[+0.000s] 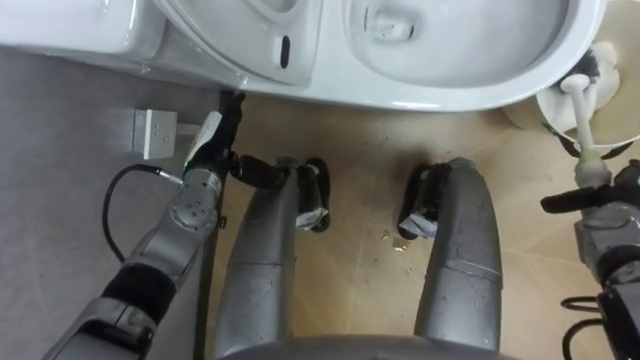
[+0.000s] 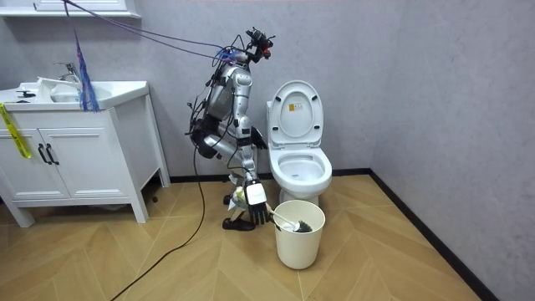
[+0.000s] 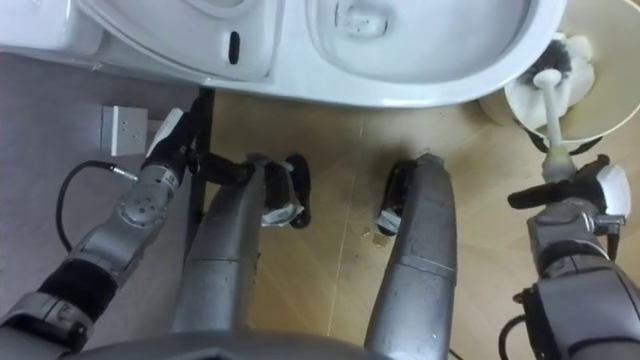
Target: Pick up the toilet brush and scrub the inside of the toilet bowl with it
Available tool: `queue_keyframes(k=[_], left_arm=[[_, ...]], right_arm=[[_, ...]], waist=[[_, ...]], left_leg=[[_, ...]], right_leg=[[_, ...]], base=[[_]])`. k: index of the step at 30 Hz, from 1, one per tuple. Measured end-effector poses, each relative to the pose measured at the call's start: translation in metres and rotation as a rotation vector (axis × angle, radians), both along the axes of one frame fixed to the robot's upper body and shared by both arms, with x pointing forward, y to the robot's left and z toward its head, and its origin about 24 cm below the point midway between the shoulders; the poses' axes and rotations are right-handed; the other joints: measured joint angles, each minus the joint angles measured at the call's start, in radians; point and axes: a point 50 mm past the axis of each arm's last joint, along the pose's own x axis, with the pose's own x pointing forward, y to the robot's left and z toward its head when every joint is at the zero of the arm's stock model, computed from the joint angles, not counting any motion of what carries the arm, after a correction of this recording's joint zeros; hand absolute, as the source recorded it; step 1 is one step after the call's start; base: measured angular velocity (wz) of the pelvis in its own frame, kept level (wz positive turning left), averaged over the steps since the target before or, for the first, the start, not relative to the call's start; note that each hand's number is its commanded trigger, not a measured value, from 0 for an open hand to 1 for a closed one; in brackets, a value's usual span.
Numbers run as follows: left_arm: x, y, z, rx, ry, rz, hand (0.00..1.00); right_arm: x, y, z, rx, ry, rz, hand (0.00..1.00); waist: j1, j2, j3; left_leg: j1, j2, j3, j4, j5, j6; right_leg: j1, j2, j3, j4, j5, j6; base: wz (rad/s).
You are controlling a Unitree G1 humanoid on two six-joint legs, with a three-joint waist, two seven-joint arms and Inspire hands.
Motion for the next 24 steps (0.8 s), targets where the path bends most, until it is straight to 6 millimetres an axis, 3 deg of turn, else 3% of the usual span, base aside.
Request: queue_keyframes(k=[24], left_arm=[[-0.0086,-0.0020,-0.0024,-0.030,0.018,0.008,0.00]], right_arm=[[-0.0090,0.0049,-0.0108,0.175,-0.002,-0.065,1.00]], waist=[[-0.003,-0.004,0.0001]], left_leg=[[0.008,0.004,0.008,0.005,-0.006,0.000]], right_leg=[[0.001,0.003,0.005,0.006,-0.003,-0.001]], base=[[0.00]])
